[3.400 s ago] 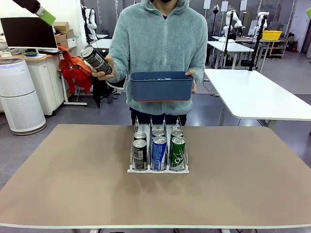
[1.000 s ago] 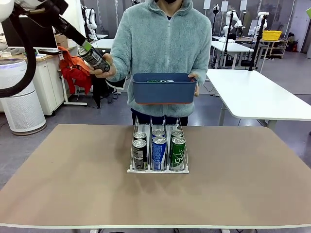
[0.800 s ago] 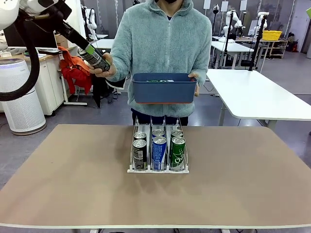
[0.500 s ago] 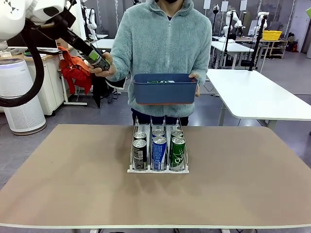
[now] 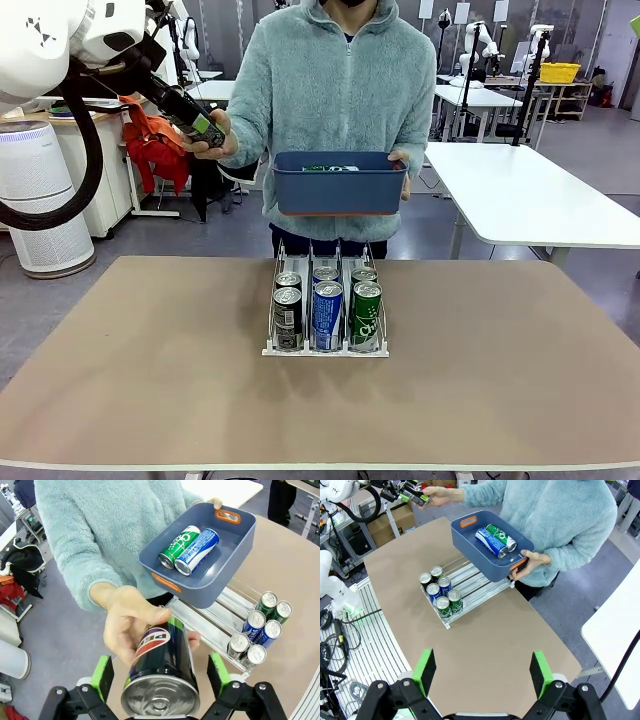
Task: Fill the beverage cans into the dispenser.
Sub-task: Pick up the Pepsi coke handed by the human.
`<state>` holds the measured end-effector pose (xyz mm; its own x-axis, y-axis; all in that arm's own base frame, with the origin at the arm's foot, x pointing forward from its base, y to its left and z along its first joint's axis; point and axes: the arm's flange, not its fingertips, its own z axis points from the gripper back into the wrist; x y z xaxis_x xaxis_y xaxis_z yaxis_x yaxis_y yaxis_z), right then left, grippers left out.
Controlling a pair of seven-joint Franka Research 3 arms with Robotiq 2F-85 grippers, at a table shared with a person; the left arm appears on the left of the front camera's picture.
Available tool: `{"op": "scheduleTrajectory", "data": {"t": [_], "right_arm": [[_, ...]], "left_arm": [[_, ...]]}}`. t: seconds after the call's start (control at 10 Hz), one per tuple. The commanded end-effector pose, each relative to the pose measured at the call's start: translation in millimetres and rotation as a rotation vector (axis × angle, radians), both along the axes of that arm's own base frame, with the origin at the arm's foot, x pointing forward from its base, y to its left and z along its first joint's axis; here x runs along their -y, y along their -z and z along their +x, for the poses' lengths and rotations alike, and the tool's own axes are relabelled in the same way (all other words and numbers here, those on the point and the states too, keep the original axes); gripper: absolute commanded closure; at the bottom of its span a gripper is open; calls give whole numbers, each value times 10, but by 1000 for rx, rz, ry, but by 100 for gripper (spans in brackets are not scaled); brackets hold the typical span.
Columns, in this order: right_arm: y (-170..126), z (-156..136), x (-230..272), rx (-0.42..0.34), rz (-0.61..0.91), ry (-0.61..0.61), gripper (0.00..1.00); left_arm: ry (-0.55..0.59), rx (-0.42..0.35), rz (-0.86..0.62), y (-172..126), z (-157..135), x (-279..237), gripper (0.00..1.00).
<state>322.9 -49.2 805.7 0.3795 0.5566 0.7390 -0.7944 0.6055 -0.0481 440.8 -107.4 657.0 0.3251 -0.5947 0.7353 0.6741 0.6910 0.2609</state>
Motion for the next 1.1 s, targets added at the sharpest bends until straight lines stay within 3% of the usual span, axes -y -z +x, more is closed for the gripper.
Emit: {"op": "scheduleTrajectory", "data": {"t": [0.0, 0.1, 0.2, 0.3, 0.4, 0.6, 0.7, 0.8, 1.0], "right_arm": [[13, -5, -7, -3, -2, -2, 0], [13, -5, -7, -3, -2, -2, 0], [13, -5, -7, -3, -2, -2, 0], [13, -5, -7, -3, -2, -2, 0], [13, -5, -7, -3, -2, -2, 0], [13, -5, -7, -3, -2, -2, 0], [13, -5, -7, -3, -2, -2, 0], [13, -5, -7, -3, -2, -2, 0], [13, -5, -7, -3, -2, -2, 0]], "left_arm": [[-5, -3, -2, -14, -15, -14, 0], [-5, -3, -2, -14, -15, -14, 0], [1, 2, -1, -11, -5, 6, 57], [-30, 20, 3, -21, -16, -12, 58], [-34, 17, 4, -24, -25, -16, 100], [-46, 6, 11, -24, -45, -22, 100], [-50, 0, 21, -22, -52, -22, 87], [-45, -2, 19, -27, -59, -35, 97], [-36, -9, 19, -29, -79, -23, 100]]}}
